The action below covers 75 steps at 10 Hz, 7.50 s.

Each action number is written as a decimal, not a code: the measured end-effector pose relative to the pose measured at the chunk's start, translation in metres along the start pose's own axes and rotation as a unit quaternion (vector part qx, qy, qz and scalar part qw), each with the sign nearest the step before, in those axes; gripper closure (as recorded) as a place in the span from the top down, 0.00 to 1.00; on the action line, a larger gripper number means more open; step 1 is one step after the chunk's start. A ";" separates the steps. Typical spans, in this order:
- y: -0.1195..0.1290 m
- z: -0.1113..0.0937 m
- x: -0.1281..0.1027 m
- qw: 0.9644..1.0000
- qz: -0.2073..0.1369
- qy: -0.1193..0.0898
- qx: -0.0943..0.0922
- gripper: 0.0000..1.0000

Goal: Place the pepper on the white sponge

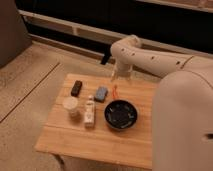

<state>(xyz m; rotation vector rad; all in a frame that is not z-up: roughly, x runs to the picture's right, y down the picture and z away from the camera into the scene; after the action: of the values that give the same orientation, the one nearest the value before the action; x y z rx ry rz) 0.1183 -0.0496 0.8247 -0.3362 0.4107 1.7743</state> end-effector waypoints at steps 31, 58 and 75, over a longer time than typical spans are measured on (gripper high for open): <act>0.020 0.182 0.019 0.991 -0.013 0.133 -0.001 0.46; 0.130 0.119 0.043 0.999 0.017 0.045 0.021 0.00; 0.145 0.145 0.037 0.995 -0.045 0.084 0.015 0.68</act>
<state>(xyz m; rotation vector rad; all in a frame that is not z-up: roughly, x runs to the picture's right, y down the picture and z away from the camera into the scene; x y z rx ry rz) -0.0326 0.0157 0.9522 -0.4770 0.5322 1.6560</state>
